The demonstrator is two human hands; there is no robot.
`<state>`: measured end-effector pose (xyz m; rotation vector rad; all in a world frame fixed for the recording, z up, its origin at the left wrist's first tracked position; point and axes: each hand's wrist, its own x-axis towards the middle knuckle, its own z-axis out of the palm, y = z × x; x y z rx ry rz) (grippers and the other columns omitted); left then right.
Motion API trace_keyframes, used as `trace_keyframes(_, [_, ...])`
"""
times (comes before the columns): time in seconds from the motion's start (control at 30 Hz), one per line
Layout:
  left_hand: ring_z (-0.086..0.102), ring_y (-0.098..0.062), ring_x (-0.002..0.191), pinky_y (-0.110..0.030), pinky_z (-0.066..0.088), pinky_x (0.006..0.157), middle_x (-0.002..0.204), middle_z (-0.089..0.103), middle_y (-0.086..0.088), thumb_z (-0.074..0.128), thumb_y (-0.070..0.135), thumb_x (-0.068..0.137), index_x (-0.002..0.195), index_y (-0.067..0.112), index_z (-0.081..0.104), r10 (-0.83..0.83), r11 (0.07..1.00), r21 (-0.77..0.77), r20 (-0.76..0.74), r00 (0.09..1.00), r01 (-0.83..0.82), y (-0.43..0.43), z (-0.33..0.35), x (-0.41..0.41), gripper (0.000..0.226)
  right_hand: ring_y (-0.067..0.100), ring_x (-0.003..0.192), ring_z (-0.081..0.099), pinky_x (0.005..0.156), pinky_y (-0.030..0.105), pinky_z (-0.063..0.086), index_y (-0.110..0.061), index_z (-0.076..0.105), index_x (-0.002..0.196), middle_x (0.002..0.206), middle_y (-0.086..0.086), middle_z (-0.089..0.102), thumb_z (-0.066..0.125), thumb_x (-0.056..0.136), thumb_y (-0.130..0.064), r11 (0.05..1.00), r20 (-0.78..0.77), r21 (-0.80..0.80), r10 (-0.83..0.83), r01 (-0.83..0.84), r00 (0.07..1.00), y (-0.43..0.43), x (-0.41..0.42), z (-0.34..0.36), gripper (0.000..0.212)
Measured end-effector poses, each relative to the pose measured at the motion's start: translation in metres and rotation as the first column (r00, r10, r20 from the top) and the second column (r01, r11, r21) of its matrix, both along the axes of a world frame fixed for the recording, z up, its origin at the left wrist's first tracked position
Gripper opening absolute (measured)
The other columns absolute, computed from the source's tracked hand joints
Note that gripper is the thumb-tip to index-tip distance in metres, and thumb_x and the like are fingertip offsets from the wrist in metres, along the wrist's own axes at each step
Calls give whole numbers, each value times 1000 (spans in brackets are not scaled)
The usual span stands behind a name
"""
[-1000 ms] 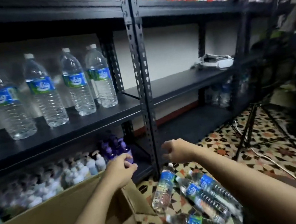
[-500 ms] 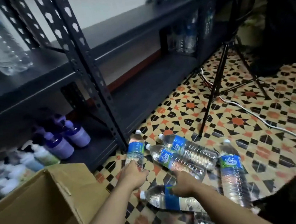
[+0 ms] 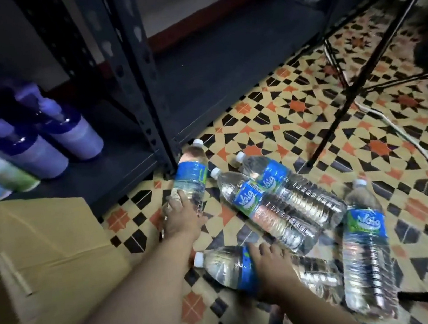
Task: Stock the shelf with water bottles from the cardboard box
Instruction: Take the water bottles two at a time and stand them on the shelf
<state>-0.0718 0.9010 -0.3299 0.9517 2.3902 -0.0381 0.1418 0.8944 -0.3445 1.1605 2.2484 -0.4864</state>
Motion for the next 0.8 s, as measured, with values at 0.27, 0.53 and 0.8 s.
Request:
trace_keyframes(0.27, [38,-35,134,-45,45,104,158,8,-15,65,21,90,155,19,-11,129,992,-18,98,987,-128,-23,4,-14,100,32,81,67,73,45,56,-9,65,113,90,10,70,83,21,-44,955,-197,257,-96,146,976,-17,17,-9,99])
trace_keyframes(0.53, [34,-36,137,-44,41,109,157,0,-16,77,6,76,151,14,-22,299,935,-241,147,943,-259,-67,4,-2,125,29,121,48,101,39,38,-12,35,143,130,8,54,71,69,-53,917,-155,246,-283,315,946,-5,7,-3,91])
trace_keyframes(0.8, [53,-18,120,-16,47,82,150,38,-19,51,21,100,146,-4,34,128,890,-452,366,922,55,-89,21,16,55,38,130,37,112,48,28,-12,3,155,139,20,40,70,71,-68,927,-113,139,-333,347,936,4,-21,-2,121])
